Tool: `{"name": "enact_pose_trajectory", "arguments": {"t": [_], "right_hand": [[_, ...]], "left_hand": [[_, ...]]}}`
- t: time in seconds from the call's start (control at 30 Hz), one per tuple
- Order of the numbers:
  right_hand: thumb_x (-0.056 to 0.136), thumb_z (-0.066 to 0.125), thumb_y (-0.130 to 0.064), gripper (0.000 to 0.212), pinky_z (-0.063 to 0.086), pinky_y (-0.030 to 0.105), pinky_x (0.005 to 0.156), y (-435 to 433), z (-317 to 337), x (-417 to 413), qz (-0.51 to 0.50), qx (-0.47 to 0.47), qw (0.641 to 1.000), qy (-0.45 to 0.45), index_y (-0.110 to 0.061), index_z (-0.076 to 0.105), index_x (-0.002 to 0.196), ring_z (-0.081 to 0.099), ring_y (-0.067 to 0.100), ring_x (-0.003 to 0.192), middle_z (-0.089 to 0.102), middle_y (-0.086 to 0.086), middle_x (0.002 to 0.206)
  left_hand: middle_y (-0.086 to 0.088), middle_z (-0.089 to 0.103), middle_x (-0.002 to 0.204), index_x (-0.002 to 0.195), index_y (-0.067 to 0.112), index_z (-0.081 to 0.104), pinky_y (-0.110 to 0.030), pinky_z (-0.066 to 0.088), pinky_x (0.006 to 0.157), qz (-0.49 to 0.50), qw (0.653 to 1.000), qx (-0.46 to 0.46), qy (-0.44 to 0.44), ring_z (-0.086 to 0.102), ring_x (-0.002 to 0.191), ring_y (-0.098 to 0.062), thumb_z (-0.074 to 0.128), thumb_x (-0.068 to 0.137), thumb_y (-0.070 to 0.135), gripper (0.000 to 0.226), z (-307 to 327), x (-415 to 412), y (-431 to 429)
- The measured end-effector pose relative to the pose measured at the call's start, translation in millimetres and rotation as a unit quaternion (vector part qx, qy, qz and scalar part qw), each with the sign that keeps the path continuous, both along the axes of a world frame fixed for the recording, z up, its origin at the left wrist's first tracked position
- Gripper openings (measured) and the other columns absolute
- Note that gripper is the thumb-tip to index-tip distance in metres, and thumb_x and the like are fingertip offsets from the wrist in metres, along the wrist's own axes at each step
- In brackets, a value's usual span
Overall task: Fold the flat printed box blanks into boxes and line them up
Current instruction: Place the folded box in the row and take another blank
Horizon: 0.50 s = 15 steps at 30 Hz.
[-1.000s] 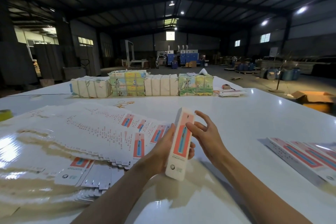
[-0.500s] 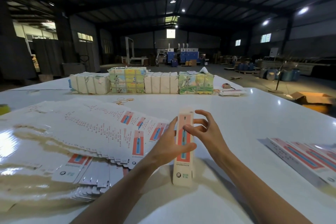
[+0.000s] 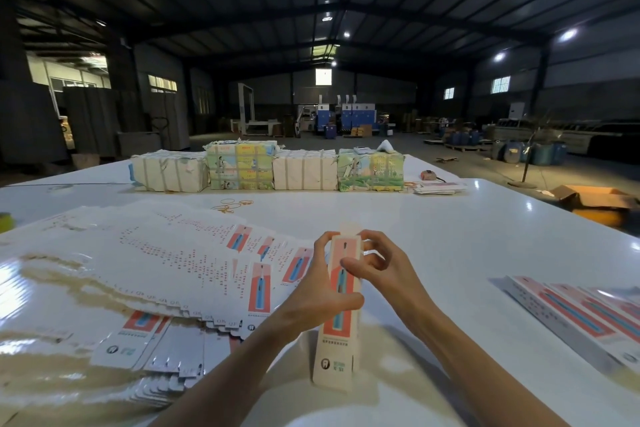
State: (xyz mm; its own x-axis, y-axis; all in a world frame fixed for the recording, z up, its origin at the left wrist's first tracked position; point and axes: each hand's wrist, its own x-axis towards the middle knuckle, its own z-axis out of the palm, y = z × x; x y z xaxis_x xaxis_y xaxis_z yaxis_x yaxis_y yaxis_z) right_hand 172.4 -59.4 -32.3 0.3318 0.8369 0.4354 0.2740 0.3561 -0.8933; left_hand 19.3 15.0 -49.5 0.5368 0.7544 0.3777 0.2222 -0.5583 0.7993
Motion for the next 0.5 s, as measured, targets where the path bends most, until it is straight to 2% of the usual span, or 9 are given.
{"name": "enact_pose_trajectory", "arguments": {"t": [0.07,0.17,0.27,0.37,0.43,0.5], "right_hand": [[0.087,0.084,-0.043,0.046,0.064,0.026,0.076,0,-1,1,0.012,-0.009,1.000,-0.009,-0.028,0.062,0.125,0.078,0.018,0.098,0.076,-0.014,0.106],[0.091,0.081,-0.040,0.039,0.065,0.030,0.078,2,-2,1,0.036,-0.031,0.999,-0.025,-0.025,0.063,0.122,0.078,0.019,0.099,0.077,-0.011,0.107],[0.098,0.071,-0.045,0.030,0.064,0.027,0.080,3,0,-1,0.019,-0.024,1.000,-0.008,-0.024,0.064,0.118,0.078,0.020,0.098,0.076,-0.008,0.106],[0.109,0.054,-0.038,0.026,0.063,0.030,0.080,3,3,2,0.013,-0.014,0.995,0.102,-0.015,0.059,0.120,0.079,0.025,0.091,0.079,0.004,0.097],[0.111,0.052,-0.029,0.023,0.065,0.036,0.083,2,3,7,0.004,-0.026,0.994,0.103,-0.011,0.061,0.122,0.079,0.029,0.092,0.080,0.007,0.094],[0.112,0.051,-0.023,0.026,0.065,0.041,0.085,1,3,10,0.008,-0.021,0.998,0.063,-0.005,0.069,0.117,0.079,0.032,0.094,0.080,0.010,0.095]], "left_hand": [[0.034,0.060,0.102,0.132,0.071,0.018,-0.002,0.047,0.055,0.017,1.000,0.011,-0.003,0.060,0.103,0.021,0.089,0.069,0.046,0.098,-1,2,-1],[0.023,0.061,0.105,0.137,0.052,0.027,-0.004,0.049,0.055,0.029,0.999,-0.004,-0.015,0.063,0.097,0.018,0.086,0.068,0.052,0.091,-1,5,-3],[0.020,0.062,0.105,0.136,0.045,0.032,-0.003,0.048,0.055,0.032,0.999,-0.003,-0.012,0.063,0.097,0.017,0.082,0.070,0.050,0.084,1,0,-3],[0.036,0.055,0.107,0.135,0.058,0.025,-0.001,0.047,0.055,0.015,0.999,0.017,0.025,0.063,0.103,0.013,0.082,0.071,0.053,0.086,6,-4,-7],[0.047,0.048,0.104,0.127,0.070,0.018,0.003,0.042,0.053,-0.007,0.998,0.017,0.053,0.053,0.105,0.025,0.083,0.074,0.049,0.086,8,-4,-10],[0.047,0.046,0.102,0.125,0.071,0.017,0.004,0.041,0.053,-0.017,0.998,0.015,0.067,0.049,0.103,0.030,0.084,0.076,0.046,0.086,7,-4,-11]]}}
